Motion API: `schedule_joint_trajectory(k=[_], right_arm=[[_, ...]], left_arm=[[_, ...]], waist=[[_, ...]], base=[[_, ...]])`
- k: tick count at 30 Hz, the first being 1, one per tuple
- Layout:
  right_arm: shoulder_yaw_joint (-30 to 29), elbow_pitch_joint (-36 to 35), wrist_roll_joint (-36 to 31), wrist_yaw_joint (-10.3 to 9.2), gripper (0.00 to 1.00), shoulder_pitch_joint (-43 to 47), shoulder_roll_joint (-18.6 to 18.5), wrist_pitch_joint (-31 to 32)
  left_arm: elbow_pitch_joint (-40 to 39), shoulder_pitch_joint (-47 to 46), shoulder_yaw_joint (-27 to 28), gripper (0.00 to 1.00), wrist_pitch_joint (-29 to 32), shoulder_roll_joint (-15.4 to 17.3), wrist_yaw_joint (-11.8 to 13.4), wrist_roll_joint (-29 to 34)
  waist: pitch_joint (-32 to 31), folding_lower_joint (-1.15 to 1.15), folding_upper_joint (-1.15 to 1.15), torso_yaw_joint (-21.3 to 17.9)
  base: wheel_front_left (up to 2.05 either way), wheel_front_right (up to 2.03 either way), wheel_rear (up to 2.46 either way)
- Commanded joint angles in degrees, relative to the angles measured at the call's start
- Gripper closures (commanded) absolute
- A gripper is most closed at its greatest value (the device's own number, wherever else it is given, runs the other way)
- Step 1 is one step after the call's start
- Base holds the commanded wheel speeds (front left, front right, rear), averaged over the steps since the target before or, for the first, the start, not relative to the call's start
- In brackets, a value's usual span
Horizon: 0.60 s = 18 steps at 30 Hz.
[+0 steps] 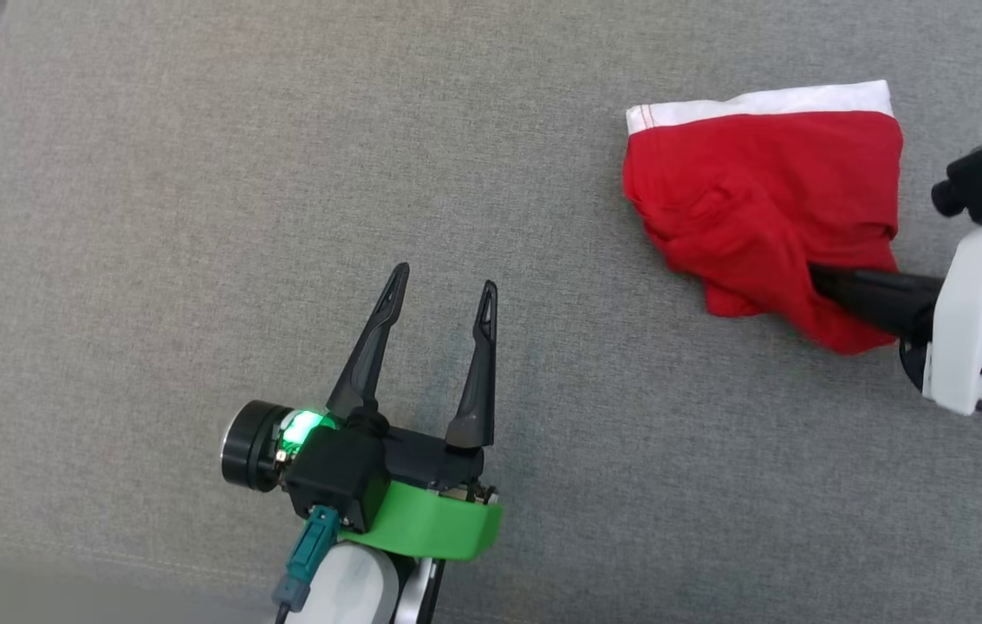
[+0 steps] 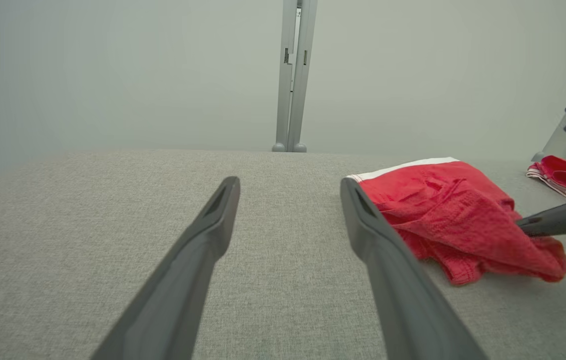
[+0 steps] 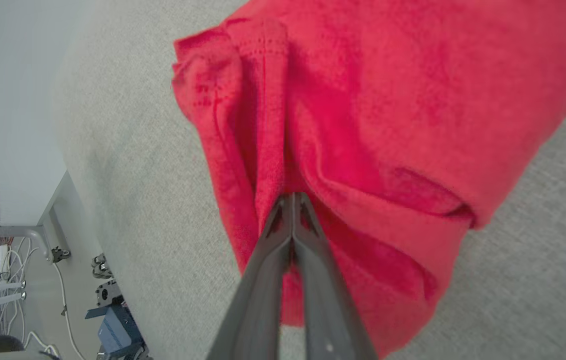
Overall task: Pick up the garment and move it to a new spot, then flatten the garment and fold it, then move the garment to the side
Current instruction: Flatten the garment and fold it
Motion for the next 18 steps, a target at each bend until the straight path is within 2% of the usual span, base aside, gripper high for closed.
schedule_joint_trajectory(k=[1,5,7,10,13,18], right_arm=[[0.75,-1.49,0.67,-0.04,1.00,-0.14,-1.06,1.25],[2.80,-5.93,2.13,-0.04,1.00,1.05,-3.26,4.91],[2.21,-8.05,2.63,-0.04,1.00,0.67,-3.90,3.97],[0.01,-9.66,2.33,-0.04,1.00,-0.24,-4.04,-0.81],[-1.21,-8.30,-1.73,-0.04,1.00,-0.69,-3.38,-6.13],[0.93,-2.67,-9.88,-0.04,1.00,1.08,1.12,-13.12]], left_arm=[[0.17,-0.07,0.31,0.00,0.03,0.13,0.37,0.70],[0.32,0.67,0.60,0.00,0.03,0.13,-0.09,0.70],[0.14,0.75,0.64,0.00,0.03,0.13,-0.25,0.65],[-0.11,0.87,0.63,0.00,0.03,0.13,-0.27,0.36],[-0.27,0.86,0.42,0.00,0.03,0.13,-0.23,-0.11],[-0.48,0.61,0.29,0.00,0.03,0.13,0.01,-0.17]], waist=[[-0.60,0.00,0.00,-0.63],[-1.44,0.00,0.00,-1.27],[-1.61,0.00,0.00,-1.31],[-1.79,0.00,0.00,-1.15],[-1.86,0.00,0.00,-0.58],[-1.83,0.00,0.00,0.64]], base=[[0.00,0.00,0.00],[0.00,0.00,0.00],[0.00,0.00,0.00],[0.00,0.00,0.00],[0.00,0.00,0.00],[0.00,0.00,0.00]])
